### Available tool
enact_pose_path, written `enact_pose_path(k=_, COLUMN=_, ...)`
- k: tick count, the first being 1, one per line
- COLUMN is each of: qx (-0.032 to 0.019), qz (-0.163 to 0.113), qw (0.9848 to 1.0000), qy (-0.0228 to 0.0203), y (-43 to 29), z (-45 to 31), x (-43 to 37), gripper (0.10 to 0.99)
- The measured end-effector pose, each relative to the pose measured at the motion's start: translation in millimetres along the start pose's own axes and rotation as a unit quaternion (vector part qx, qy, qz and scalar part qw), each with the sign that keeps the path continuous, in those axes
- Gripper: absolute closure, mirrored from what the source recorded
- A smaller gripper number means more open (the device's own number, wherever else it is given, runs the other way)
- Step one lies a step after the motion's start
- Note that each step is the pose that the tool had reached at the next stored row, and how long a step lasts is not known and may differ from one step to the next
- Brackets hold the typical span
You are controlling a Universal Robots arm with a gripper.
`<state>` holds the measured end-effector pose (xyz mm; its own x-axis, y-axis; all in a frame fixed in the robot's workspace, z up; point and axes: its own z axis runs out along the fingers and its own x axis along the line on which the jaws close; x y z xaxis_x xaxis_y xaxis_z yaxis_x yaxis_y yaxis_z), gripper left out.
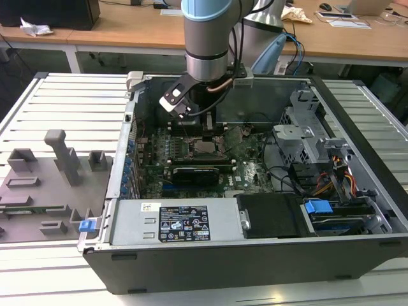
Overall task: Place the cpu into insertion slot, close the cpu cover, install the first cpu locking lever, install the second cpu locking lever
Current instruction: 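Place the cpu into insertion slot, then close the cpu cover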
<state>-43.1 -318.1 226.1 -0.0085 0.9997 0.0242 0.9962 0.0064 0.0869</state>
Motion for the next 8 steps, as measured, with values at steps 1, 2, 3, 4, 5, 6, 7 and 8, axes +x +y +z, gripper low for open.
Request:
enact_pose_path(k=1, qx=0.0001, qz=0.000, qw=1.0000, qy=0.0000, y=0.1, z=-0.4, x=0.0, gripper=0.980)
enact_pose_path(k=2, qx=0.0001, qz=0.000, qw=1.0000, qy=0.0000, y=0.1, z=-0.6, x=0.0, gripper=0.980)
enact_pose_path(k=3, qx=0.0002, qz=0.000, qw=1.0000, qy=0.0000, y=0.1, z=-0.8, x=0.0, gripper=0.980)
enact_pose_path(k=4, qx=0.0001, qz=0.000, qw=1.0000, qy=0.0000, y=0.1, z=-0.9, x=0.0, gripper=0.980)
enact_pose_path(k=5, qx=0.0002, qz=0.000, qw=1.0000, qy=-0.0001, y=0.1, z=-1.3, x=0.0, gripper=0.980)
enact_pose_path(k=6, qx=0.0001, qz=0.000, qw=1.0000, qy=0.0000, y=0.2, z=-1.4, x=0.0, gripper=0.980)
enact_pose_path(k=7, qx=0.0002, qz=0.000, qw=1.0000, qy=-0.0001, y=0.2, z=-1.5, x=0.0, gripper=0.980)
enact_pose_path(k=8, qx=0.0002, qz=0.000, qw=1.0000, qy=0.0000, y=0.2, z=-1.6, x=0.0, gripper=0.980)
